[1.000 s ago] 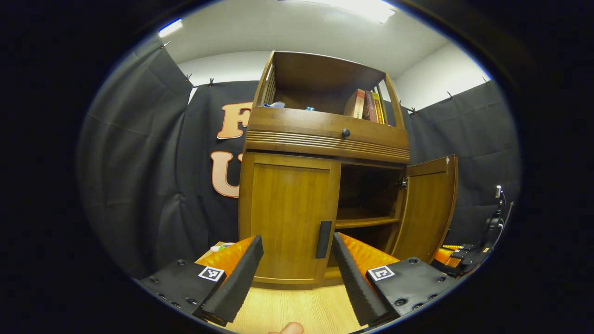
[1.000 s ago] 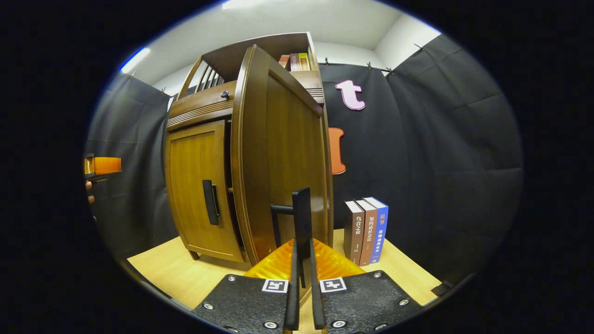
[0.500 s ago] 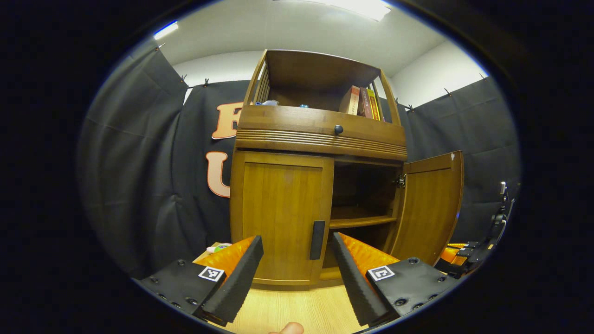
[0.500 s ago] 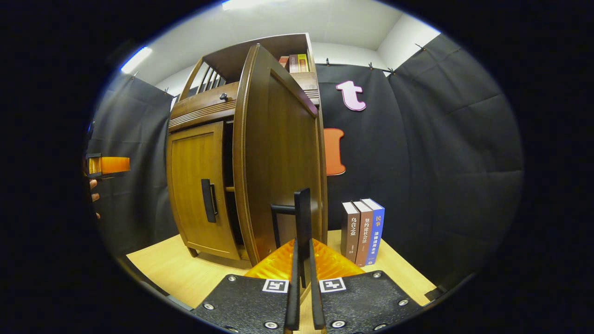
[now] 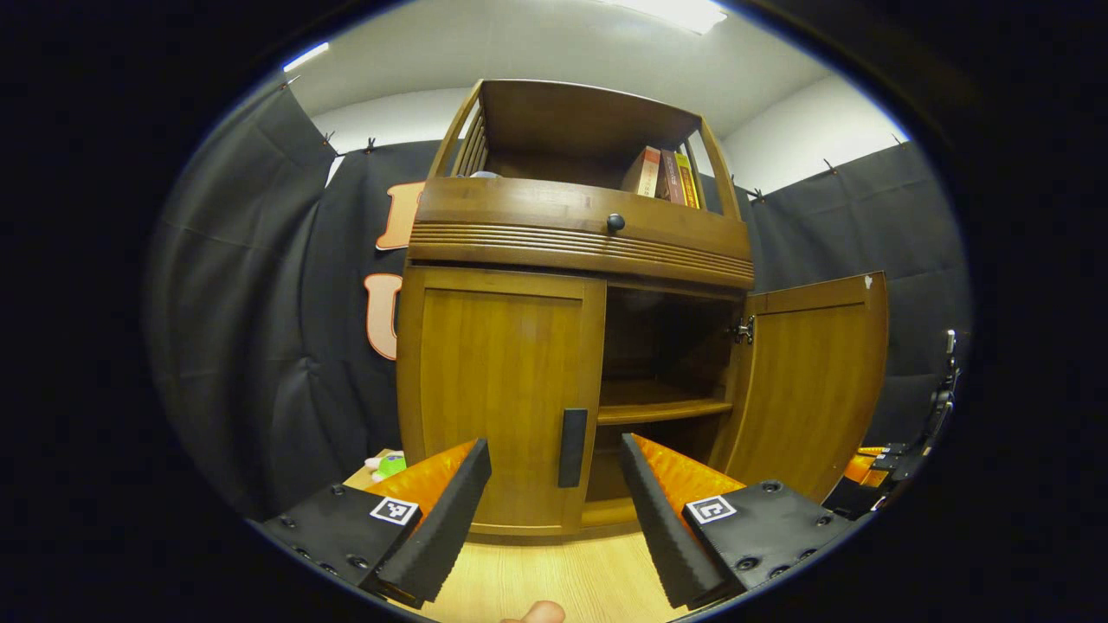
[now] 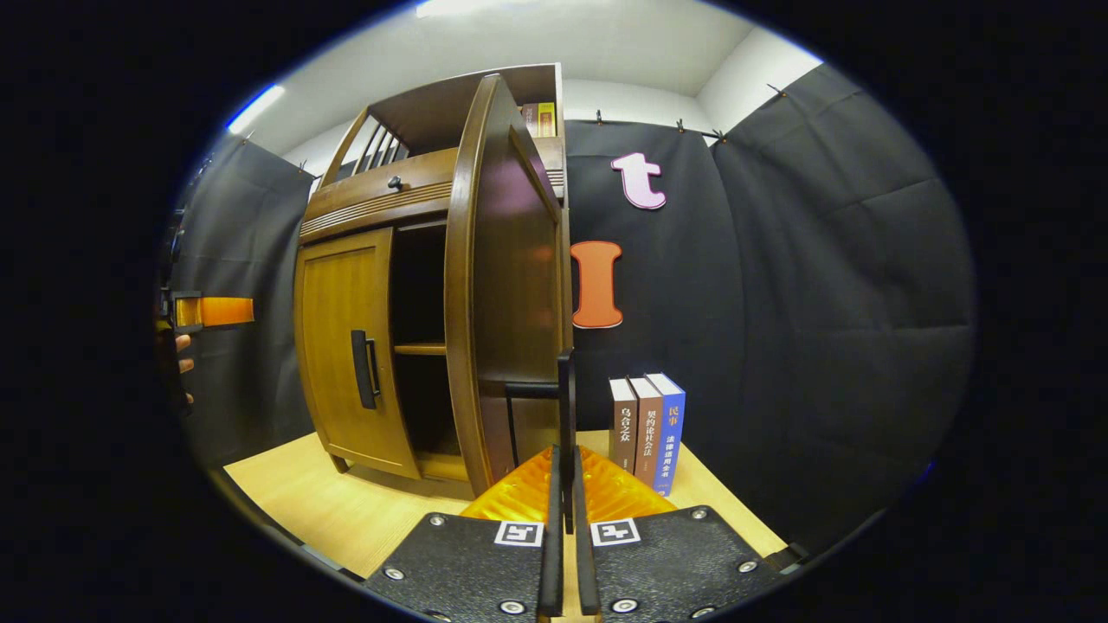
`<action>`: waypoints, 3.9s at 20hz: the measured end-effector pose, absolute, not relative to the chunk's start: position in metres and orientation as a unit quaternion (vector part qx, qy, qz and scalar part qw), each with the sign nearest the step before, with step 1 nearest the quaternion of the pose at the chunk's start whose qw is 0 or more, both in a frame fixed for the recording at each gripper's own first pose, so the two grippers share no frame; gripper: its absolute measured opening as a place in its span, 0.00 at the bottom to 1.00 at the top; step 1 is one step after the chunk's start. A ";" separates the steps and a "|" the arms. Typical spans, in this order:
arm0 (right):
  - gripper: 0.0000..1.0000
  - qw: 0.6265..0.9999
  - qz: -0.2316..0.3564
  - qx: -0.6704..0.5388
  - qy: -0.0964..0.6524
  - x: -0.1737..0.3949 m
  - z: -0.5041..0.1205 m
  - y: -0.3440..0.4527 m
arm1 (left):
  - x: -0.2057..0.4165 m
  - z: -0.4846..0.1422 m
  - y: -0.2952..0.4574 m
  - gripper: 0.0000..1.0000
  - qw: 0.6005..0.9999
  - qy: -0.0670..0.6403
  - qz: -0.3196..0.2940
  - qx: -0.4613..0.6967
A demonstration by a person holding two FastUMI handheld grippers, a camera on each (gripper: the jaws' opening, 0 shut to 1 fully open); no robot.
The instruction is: Open the right door of the double-door shoe cabinet with the right hand, and open the left door with the left hand.
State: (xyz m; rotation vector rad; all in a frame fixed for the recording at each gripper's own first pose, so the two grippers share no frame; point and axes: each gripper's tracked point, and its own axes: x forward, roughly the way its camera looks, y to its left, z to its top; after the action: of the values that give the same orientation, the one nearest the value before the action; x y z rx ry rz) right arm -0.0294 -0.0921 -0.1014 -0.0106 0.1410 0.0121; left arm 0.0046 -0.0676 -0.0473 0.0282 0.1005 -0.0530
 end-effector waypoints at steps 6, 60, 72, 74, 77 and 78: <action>0.04 0.998 -0.010 0.002 0.067 -0.028 -0.101 -0.120 | 0.032 -0.067 -0.073 0.97 0.998 0.055 -0.033 0.011; 0.92 0.991 -0.132 0.004 0.023 -0.069 -0.077 -0.184 | 0.160 -0.190 -0.090 0.33 0.991 0.118 -0.058 0.024; 1.00 0.995 -0.098 -0.011 0.008 -0.094 -0.047 -0.108 | 0.086 -0.176 -0.068 0.33 0.988 0.122 -0.092 0.013; 1.00 0.996 -0.089 -0.012 0.010 -0.097 -0.048 -0.095 | 0.076 -0.175 -0.063 0.33 0.988 0.124 -0.094 0.013; 1.00 0.997 -0.075 -0.011 0.011 -0.098 -0.046 -0.078 | 0.061 -0.171 -0.055 0.33 0.988 0.122 -0.096 0.018; 1.00 0.997 -0.071 -0.011 0.012 -0.098 -0.047 -0.072 | 0.055 -0.170 -0.052 0.33 0.988 0.122 -0.096 0.018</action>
State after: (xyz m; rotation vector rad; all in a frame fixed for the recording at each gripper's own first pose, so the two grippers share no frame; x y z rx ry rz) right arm -0.0980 -0.0722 -0.0469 -0.0224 0.0236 -0.1430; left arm 0.0547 -0.0520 -0.1696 0.0358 0.2442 -0.1922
